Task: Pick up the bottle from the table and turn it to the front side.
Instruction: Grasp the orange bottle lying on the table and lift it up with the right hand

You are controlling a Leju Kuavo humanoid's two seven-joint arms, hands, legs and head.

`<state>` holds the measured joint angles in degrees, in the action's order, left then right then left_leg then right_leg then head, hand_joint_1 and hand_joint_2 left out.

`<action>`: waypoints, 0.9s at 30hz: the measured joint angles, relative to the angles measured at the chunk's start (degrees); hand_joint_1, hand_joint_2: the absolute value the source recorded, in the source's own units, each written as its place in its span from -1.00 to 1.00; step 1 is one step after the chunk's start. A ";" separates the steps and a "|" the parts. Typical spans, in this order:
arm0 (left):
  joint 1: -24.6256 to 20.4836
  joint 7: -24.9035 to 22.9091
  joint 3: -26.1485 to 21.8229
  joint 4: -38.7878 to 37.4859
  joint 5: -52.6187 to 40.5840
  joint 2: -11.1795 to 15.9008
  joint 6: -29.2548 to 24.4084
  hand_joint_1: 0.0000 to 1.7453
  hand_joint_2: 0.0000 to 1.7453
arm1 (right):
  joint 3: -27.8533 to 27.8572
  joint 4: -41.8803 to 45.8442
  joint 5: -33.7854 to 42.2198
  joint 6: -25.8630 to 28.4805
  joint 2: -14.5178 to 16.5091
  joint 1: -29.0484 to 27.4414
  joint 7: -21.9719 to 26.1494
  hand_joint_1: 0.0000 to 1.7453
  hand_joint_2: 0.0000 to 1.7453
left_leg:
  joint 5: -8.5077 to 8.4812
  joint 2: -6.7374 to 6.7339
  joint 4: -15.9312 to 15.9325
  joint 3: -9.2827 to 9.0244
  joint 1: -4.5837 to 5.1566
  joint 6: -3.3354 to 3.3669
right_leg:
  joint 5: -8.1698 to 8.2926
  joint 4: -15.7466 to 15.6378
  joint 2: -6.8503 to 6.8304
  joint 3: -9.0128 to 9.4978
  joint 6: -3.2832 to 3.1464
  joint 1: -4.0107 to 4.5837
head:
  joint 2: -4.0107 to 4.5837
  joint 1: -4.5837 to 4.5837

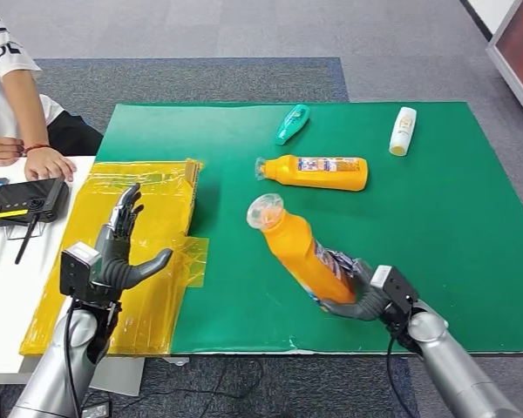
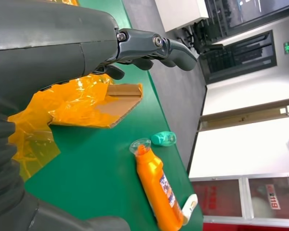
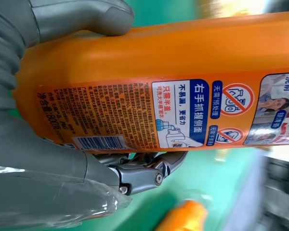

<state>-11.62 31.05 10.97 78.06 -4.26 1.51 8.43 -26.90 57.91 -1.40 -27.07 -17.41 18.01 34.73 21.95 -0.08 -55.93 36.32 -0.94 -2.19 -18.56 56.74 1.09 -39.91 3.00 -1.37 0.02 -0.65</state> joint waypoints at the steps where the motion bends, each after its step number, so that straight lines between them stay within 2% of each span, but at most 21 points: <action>1: 0.02 0.01 0.02 -0.01 0.00 0.00 0.02 -1.00 1.00 | 1.08 0.68 0.77 -0.80 1.04 -0.71 0.54 1.00 1.00 | 0.00 0.00 0.00 0.00 0.00 0.00 | 0.00 0.00 0.00 0.00 0.00 0.00 | 0.00 -0.01; 7: 0.25 -0.22 0.17 -0.01 0.00 -0.04 0.53 -1.00 1.00 | 5.37 4.47 1.94 -3.39 6.60 -3.52 1.11 1.00 1.00 | -0.01 0.00 0.00 0.01 0.01 0.00 | 0.00 0.00 0.00 0.00 0.01 -0.01 | 0.01 -0.01; 14: -0.36 -0.73 0.89 -0.59 -0.44 -0.47 0.98 -1.00 1.00 | 5.54 5.07 -0.19 -2.41 11.01 -3.78 0.25 1.00 1.00 | -0.01 0.00 0.00 0.00 0.01 -0.01 | 0.01 -0.01 0.00 -0.01 0.00 -0.01 | 0.01 0.01; 27: -2.33 -1.16 2.63 -2.33 -0.72 -1.20 1.68 -1.00 1.00 | 3.52 3.70 -1.70 -0.80 16.54 -2.89 -0.27 1.00 1.00 | -0.02 0.00 0.00 0.01 0.01 -0.02 | 0.01 0.00 0.00 -0.02 0.00 0.00 | 0.01 0.00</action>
<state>-13.95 29.89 13.61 75.72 -4.98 0.31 10.11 -23.38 61.61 -3.10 -27.87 -0.87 15.12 34.46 21.93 -0.08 -55.94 36.34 -0.93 -2.21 -18.55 56.73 1.09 -39.93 3.00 -1.37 0.02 -0.65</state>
